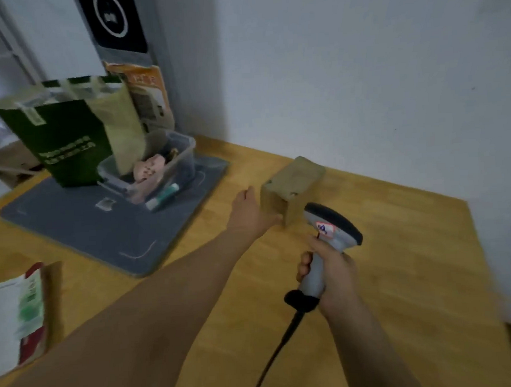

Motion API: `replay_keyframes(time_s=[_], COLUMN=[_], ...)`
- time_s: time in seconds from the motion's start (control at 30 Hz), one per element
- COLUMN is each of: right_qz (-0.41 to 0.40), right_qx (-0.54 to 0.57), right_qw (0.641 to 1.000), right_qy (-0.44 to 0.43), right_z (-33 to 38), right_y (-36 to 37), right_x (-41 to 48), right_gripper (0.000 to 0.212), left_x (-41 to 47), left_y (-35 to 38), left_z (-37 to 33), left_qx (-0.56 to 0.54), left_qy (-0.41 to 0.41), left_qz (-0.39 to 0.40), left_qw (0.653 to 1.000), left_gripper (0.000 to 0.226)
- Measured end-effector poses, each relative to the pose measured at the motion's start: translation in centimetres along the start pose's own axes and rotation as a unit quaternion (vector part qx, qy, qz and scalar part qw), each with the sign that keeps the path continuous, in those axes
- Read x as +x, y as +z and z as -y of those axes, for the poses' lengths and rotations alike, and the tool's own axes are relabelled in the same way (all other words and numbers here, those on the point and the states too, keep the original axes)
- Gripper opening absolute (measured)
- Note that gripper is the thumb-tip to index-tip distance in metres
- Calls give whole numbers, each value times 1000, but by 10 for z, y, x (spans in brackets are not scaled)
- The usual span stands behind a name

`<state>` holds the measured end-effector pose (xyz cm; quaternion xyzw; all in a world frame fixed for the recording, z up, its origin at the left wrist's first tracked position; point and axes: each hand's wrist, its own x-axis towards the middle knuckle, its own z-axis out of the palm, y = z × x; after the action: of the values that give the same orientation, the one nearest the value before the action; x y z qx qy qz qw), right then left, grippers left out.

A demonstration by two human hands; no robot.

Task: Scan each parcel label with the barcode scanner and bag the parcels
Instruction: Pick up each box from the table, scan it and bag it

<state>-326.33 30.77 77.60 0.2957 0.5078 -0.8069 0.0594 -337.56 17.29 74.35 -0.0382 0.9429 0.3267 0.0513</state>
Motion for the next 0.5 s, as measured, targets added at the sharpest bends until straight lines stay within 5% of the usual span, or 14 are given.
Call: replay_keyframes(time_s=[0.23, 0.5], right_qz=[-1, -33], right_qx=[5, 6], right_qw=[1000, 999], right_qy=[7, 26], right_z=[14, 7], right_y=[-36, -59], right_x=[41, 44], right_gripper=[15, 13], left_x=[83, 61], left_y=[41, 44], left_z=[-44, -21], left_qx=[98, 181], left_qy=[-50, 24], left_qz=[28, -5], left_qw=[993, 983], left_gripper=[129, 112])
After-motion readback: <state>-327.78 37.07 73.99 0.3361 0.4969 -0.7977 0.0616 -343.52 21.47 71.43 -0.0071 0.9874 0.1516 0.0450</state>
